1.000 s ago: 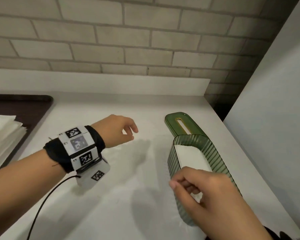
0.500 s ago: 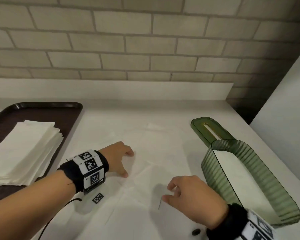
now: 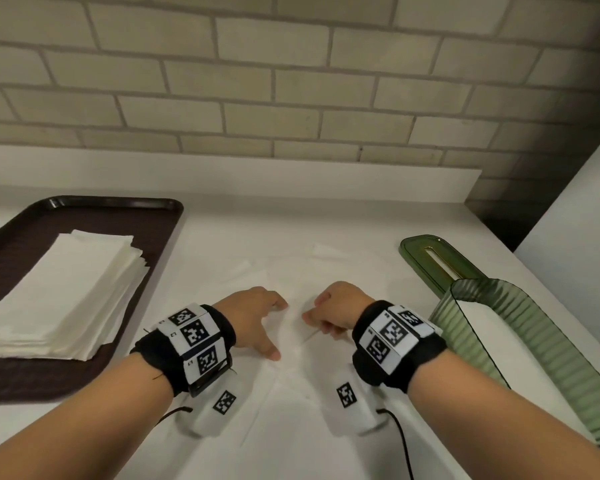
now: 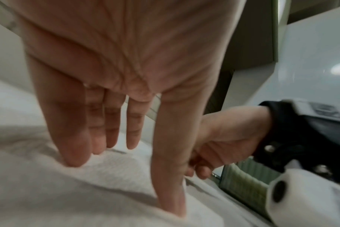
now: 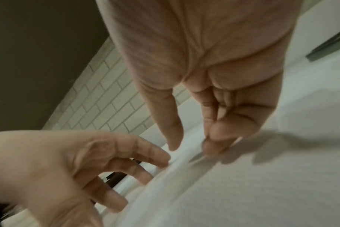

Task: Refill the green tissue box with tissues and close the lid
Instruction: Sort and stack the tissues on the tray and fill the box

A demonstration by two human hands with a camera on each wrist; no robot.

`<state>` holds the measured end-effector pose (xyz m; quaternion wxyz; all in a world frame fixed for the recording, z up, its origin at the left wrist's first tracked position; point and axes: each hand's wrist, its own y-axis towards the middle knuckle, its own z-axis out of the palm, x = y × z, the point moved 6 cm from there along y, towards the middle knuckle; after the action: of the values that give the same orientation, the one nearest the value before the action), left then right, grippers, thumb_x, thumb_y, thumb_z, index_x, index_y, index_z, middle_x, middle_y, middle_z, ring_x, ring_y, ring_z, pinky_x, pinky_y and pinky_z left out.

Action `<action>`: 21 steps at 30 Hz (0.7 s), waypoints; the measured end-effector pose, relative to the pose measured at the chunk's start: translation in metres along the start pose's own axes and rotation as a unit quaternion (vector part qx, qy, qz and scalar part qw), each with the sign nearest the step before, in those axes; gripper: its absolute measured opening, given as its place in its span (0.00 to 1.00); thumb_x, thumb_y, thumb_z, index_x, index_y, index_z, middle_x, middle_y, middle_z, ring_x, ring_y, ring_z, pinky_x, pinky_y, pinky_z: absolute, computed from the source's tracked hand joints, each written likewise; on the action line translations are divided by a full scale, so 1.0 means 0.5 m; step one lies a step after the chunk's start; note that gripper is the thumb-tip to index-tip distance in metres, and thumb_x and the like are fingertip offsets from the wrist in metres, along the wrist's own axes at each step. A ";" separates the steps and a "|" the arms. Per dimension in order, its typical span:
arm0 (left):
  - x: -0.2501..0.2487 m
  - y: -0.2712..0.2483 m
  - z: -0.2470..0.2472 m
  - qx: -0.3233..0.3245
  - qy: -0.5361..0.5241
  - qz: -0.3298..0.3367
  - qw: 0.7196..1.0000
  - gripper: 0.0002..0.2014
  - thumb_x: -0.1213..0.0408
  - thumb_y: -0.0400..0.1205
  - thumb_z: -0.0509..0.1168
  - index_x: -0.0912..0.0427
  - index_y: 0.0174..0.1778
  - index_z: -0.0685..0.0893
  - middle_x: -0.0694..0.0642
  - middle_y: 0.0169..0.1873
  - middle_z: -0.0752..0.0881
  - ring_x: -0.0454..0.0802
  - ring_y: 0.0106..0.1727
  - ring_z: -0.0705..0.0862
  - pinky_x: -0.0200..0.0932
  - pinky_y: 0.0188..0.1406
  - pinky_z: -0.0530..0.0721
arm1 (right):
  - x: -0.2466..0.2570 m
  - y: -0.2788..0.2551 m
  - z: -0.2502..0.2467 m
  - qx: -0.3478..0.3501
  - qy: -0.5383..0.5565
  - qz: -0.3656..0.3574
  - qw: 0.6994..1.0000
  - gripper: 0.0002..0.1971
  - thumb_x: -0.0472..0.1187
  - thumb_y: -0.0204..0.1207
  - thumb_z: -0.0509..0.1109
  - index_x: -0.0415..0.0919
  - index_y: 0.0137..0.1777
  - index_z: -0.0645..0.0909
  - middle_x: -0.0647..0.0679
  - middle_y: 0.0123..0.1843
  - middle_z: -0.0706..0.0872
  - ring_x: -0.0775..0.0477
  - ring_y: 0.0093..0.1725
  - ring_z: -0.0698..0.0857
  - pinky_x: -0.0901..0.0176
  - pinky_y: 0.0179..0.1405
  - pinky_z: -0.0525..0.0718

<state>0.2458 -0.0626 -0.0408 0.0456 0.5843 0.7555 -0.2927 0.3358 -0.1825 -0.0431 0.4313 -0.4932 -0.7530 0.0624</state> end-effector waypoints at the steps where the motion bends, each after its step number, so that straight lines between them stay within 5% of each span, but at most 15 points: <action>1: 0.002 -0.002 0.001 -0.006 -0.011 0.001 1.000 0.41 0.54 0.68 0.78 0.48 0.76 0.67 0.47 0.71 0.71 0.43 0.69 0.74 0.36 0.66 0.73 | 0.006 0.008 0.005 0.009 0.000 0.007 1.000 0.12 0.41 0.71 0.74 0.39 0.31 0.76 0.43 0.30 0.80 0.48 0.25 0.75 0.59 0.31 0.77; 5: 0.017 -0.011 -0.001 -0.025 -0.106 -0.007 0.994 0.36 0.53 0.71 0.76 0.47 0.74 0.69 0.46 0.70 0.73 0.41 0.67 0.75 0.37 0.66 0.74 | 0.017 0.029 0.017 0.025 0.021 0.021 0.999 0.15 0.41 0.67 0.79 0.40 0.32 0.74 0.46 0.25 0.74 0.49 0.23 0.70 0.61 0.23 0.69; 10: 0.059 -0.053 -0.047 -0.074 -0.238 -0.013 0.968 0.24 0.58 0.74 0.74 0.45 0.64 0.76 0.44 0.63 0.77 0.42 0.59 0.81 0.34 0.52 0.78 | 0.029 0.013 -0.015 -0.042 -0.037 -0.053 0.997 0.13 0.47 0.69 0.78 0.42 0.49 0.83 0.52 0.38 0.79 0.51 0.40 0.78 0.65 0.37 0.74; 12: 0.083 -0.071 -0.062 -0.076 -0.265 -0.020 0.961 0.19 0.59 0.75 0.73 0.46 0.61 0.78 0.43 0.61 0.80 0.43 0.57 0.83 0.34 0.46 0.82 | 0.036 -0.011 -0.049 -0.106 -0.060 -0.093 0.988 0.08 0.47 0.72 0.75 0.44 0.38 0.81 0.54 0.35 0.78 0.53 0.38 0.77 0.68 0.32 0.71; 14: 0.106 -0.079 -0.074 -0.078 -0.258 -0.038 0.962 0.17 0.59 0.75 0.73 0.47 0.59 0.79 0.44 0.59 0.81 0.43 0.56 0.84 0.34 0.44 0.82 | 0.040 -0.038 -0.079 -0.156 -0.075 -0.131 0.976 0.14 0.46 0.74 0.72 0.45 0.30 0.76 0.55 0.30 0.75 0.57 0.31 0.73 0.68 0.26 0.66; 16: 0.123 -0.074 -0.082 -0.089 -0.215 -0.056 0.971 0.17 0.59 0.76 0.72 0.47 0.59 0.79 0.45 0.59 0.81 0.44 0.56 0.84 0.33 0.44 0.80 | 0.041 -0.059 -0.101 -0.178 -0.073 -0.156 0.969 0.11 0.44 0.76 0.70 0.43 0.33 0.79 0.54 0.31 0.78 0.59 0.31 0.75 0.69 0.27 0.68; 21: 0.119 -0.026 -0.080 -0.089 -0.074 -0.083 0.990 0.26 0.51 0.76 0.71 0.51 0.68 0.74 0.48 0.66 0.77 0.46 0.63 0.78 0.37 0.61 0.73 | 0.026 -0.085 -0.122 -0.198 -0.039 -0.174 0.964 0.08 0.40 0.76 0.69 0.36 0.39 0.85 0.44 0.35 0.86 0.49 0.32 0.82 0.63 0.34 0.79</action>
<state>0.2261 0.0062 -0.0273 0.1290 0.4899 0.8189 -0.2698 0.3478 -0.2141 0.0244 0.2994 -0.4274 -0.8407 -0.1446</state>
